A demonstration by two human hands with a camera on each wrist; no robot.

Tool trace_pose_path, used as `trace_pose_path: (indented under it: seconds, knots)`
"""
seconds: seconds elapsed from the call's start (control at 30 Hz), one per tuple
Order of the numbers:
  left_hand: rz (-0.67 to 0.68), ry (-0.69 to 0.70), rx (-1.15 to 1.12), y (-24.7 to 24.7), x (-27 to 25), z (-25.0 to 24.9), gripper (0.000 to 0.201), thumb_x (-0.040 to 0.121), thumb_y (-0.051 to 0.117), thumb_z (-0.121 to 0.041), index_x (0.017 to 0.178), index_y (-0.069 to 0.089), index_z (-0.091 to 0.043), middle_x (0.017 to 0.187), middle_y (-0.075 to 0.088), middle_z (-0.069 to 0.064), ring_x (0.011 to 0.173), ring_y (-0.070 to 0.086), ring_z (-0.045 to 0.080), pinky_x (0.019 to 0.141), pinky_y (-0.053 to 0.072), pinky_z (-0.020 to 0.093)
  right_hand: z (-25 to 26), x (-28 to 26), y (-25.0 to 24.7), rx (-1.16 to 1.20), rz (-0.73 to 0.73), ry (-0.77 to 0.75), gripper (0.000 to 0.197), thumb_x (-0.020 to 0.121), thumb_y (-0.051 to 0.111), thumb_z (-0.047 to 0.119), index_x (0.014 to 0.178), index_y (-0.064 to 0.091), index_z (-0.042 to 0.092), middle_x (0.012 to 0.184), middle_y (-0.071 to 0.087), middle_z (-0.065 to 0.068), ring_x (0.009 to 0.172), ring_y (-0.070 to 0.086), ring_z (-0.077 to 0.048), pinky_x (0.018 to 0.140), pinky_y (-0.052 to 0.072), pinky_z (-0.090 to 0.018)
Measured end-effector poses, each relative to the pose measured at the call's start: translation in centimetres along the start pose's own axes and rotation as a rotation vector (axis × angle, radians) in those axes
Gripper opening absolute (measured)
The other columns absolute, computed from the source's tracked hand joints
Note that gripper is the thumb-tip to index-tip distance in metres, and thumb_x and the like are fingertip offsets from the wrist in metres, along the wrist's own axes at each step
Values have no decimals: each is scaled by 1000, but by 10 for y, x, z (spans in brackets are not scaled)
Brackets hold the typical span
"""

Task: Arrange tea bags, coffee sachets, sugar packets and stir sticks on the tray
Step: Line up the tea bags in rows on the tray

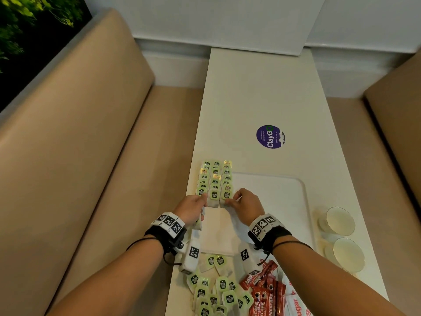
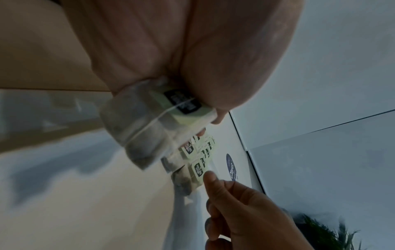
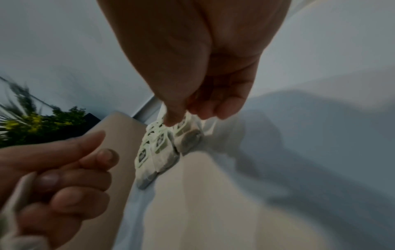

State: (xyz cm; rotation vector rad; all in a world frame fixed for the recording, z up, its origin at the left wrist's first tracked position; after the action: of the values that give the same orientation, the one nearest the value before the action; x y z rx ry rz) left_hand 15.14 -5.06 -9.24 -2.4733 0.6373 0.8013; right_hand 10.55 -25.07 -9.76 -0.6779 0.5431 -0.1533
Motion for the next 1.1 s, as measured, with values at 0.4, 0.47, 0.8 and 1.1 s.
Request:
trace_pose_path:
  seconds: [0.4,0.47,0.8,1.1]
  knots:
    - [11,94,10,6,-1,-11,57,101,34,-60,80,62,-15,66,62,6,58,58,20,70,50,37,44,-47,25,70,331,-401,16,93,68,30,86,76,18,64,59,2,55,45,-4,59,39,-22]
    - [20,101,0,7,1,-9,58,100,36,-63,81,64,-15,71,66,6,63,62,21,76,55,43,44,-47,26,73,336,-407,17,93,65,26,83,74,16,70,63,-6,58,45,-6,62,41,-26]
    - [175,131,-194,4,-14,1,3,97,63,-12,95,63,-10,95,68,13,84,70,22,75,59,27,24,-33,13,140,173,-270,19,102,56,30,88,60,17,82,69,-3,63,65,-14,67,54,-31]
    - [67,139,-55,-3,-8,19,9,94,67,-7,90,60,-10,75,66,8,71,65,20,62,52,25,15,-35,29,61,264,-240,27,100,60,35,83,65,14,80,71,-11,58,63,-15,64,55,-34]
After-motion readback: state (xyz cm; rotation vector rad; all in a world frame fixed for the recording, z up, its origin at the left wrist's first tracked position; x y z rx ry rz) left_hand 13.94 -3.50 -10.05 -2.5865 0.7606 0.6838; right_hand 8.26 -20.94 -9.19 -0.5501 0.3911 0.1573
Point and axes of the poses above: each hand's wrist, its own x-axis towards the middle knuckle, its own y-axis out of the palm, z = x × y, the point moved 3 cm from there along x, towards the middle knuckle
